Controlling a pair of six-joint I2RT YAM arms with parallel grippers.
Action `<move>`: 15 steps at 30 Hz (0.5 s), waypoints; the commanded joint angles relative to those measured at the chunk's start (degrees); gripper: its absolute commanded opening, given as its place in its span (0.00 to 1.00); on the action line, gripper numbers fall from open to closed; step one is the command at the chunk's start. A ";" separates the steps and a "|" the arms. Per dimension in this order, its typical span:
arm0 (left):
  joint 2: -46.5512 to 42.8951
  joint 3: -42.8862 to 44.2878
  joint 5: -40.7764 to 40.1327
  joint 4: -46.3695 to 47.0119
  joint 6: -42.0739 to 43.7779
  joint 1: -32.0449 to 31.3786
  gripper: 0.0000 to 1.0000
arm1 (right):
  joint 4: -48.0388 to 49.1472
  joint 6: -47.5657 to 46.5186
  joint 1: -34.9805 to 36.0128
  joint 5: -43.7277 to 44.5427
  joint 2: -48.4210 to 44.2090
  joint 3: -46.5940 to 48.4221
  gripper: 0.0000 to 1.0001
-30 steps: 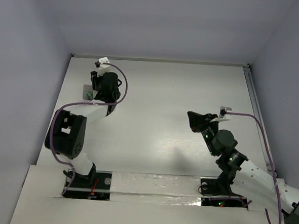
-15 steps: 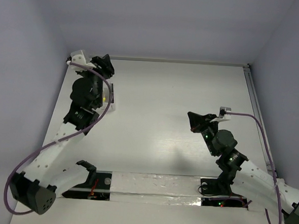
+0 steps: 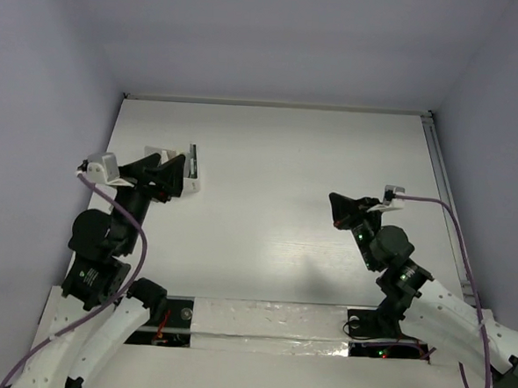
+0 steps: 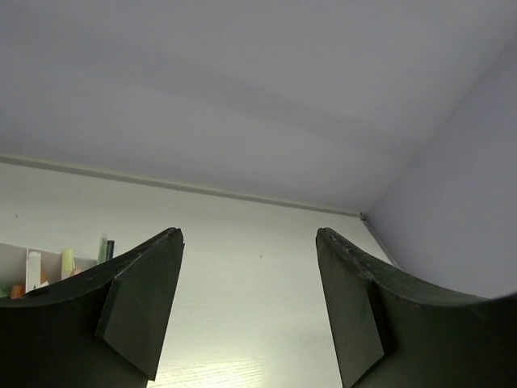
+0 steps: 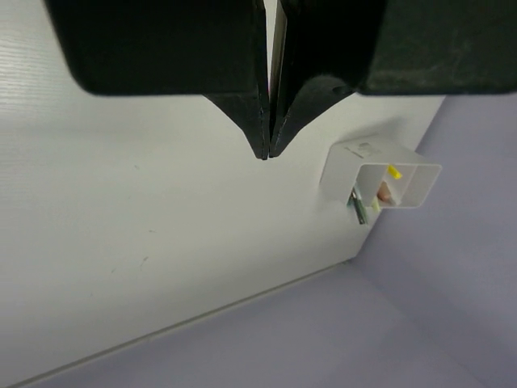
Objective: Sort the stationery into containers
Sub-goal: Reset both arms
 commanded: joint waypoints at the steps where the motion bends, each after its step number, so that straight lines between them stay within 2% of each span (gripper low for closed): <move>1: -4.29 -1.55 0.89 -2.24 -1.54 -0.06 0.64 | -0.36 -1.82 0.41 1.83 2.01 3.76 0.09; 5: -7.37 -3.30 0.88 -3.64 -1.02 -0.06 0.65 | -2.64 -3.05 0.41 1.22 4.47 6.92 0.29; 11: -11.68 -3.48 1.50 -6.19 1.18 -0.06 0.65 | -9.15 -3.93 0.41 4.29 5.80 11.58 0.41; 15: -15.01 -3.22 1.15 -8.74 2.59 -0.06 0.65 | -10.29 -7.53 0.41 8.76 3.17 13.16 0.42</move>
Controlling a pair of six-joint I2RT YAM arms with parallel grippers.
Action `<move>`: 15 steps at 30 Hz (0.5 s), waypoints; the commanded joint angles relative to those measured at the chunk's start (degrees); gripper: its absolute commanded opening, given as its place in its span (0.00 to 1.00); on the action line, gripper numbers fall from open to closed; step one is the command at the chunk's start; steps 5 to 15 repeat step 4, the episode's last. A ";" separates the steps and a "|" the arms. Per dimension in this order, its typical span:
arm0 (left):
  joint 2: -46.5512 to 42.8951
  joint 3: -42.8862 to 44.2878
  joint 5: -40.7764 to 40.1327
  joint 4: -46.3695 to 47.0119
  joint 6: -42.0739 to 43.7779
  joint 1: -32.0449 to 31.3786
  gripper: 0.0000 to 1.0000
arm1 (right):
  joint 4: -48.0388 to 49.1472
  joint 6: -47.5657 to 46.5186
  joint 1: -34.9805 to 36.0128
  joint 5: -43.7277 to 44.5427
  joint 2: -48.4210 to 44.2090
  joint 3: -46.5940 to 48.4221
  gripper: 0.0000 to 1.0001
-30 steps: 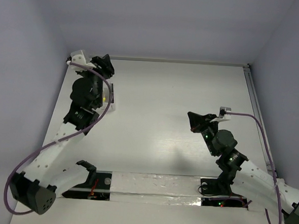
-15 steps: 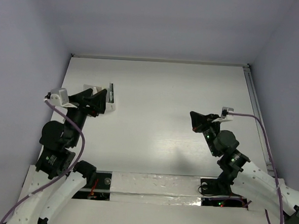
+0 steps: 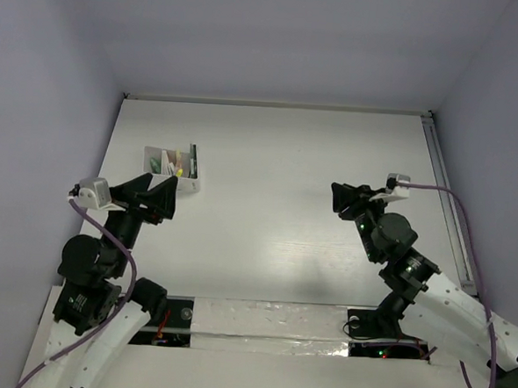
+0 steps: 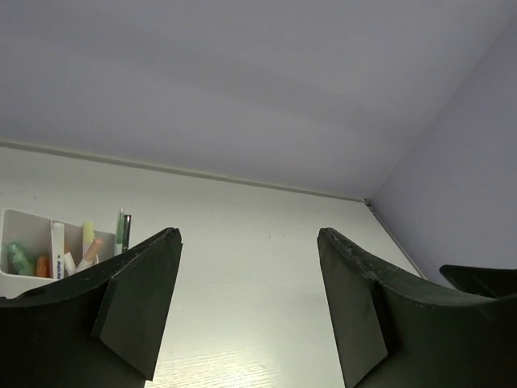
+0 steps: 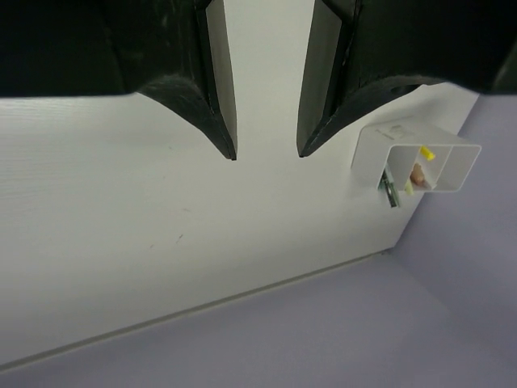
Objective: Sort the stationery into containers
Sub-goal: Reset both arms
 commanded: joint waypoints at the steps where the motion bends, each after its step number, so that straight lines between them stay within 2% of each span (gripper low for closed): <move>1: -3.33 0.35 0.08 -1.07 2.22 -0.08 0.65 | -1.70 -4.86 0.41 6.95 -2.35 4.03 0.42; 4: -6.84 -1.76 -3.60 -2.39 2.05 -0.08 0.66 | -1.71 -6.45 0.41 8.46 -3.32 5.00 0.42; 15: -6.84 -1.76 -3.60 -2.39 2.05 -0.08 0.66 | -1.71 -6.45 0.41 8.46 -3.32 5.00 0.42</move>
